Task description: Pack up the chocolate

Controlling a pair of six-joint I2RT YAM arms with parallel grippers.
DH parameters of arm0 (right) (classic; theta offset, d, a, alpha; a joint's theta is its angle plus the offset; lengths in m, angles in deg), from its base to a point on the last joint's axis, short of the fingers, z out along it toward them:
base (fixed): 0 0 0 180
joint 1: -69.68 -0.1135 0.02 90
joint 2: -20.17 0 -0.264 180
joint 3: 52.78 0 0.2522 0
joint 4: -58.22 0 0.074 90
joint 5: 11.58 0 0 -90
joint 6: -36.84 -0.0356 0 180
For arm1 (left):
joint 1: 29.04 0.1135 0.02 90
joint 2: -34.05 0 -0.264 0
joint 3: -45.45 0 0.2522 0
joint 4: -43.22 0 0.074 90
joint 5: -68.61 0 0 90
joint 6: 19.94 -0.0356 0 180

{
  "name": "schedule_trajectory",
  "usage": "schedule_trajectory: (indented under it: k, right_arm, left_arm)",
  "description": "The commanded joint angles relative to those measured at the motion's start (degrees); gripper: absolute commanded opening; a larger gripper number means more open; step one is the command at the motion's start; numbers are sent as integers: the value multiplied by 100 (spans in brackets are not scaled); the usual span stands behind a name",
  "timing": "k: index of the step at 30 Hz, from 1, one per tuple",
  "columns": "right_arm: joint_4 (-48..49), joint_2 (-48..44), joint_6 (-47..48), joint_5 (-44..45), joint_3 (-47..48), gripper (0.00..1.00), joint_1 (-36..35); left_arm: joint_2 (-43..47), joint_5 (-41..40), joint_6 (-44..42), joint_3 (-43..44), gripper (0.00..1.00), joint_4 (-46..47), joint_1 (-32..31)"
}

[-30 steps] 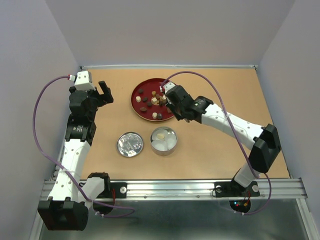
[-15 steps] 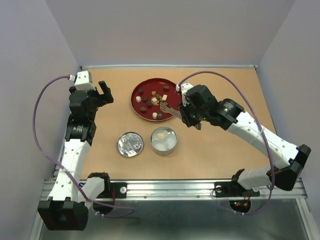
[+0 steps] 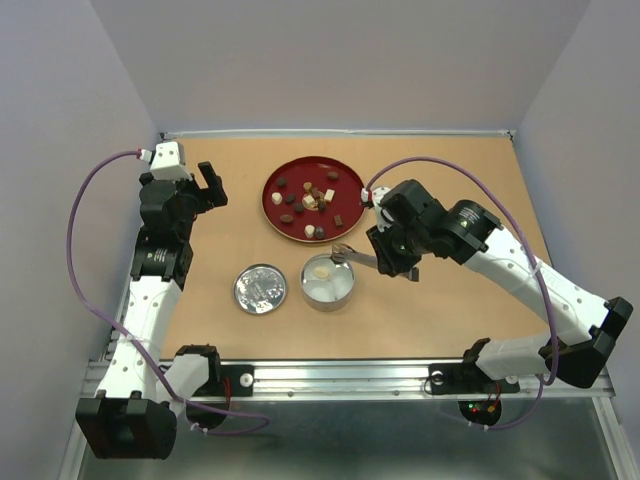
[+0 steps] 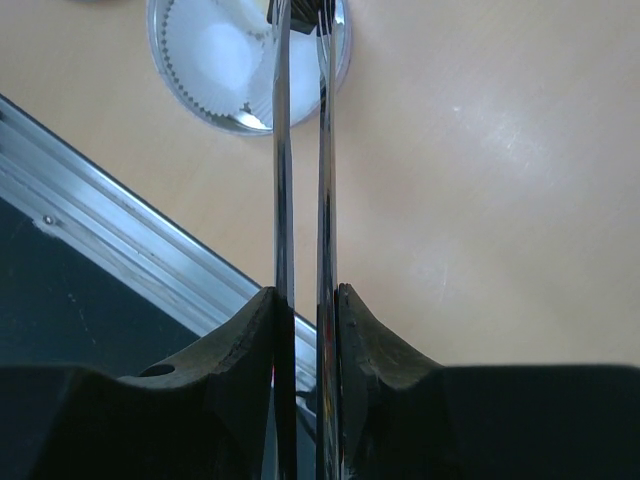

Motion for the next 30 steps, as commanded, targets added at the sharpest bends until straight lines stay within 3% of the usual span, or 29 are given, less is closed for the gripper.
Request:
schedule_trajectory:
  k: [1, 13, 21, 30]
  right_arm:
    - [-314, -194, -46, -487, 148, 28, -68]
    - [-473, -115, -90, -831, 333, 30, -86]
    - [-481, -80, -125, -708, 333, 47, -86]
    - [-508, -98, -151, -374, 421, 45, -86]
  left_arm:
    - [25, 53, -7, 41, 99, 168, 44]
    - [-36, 79, 2, 50, 99, 151, 44]
    - [-36, 97, 2, 68, 99, 142, 44]
    - [-36, 97, 2, 59, 99, 142, 44]
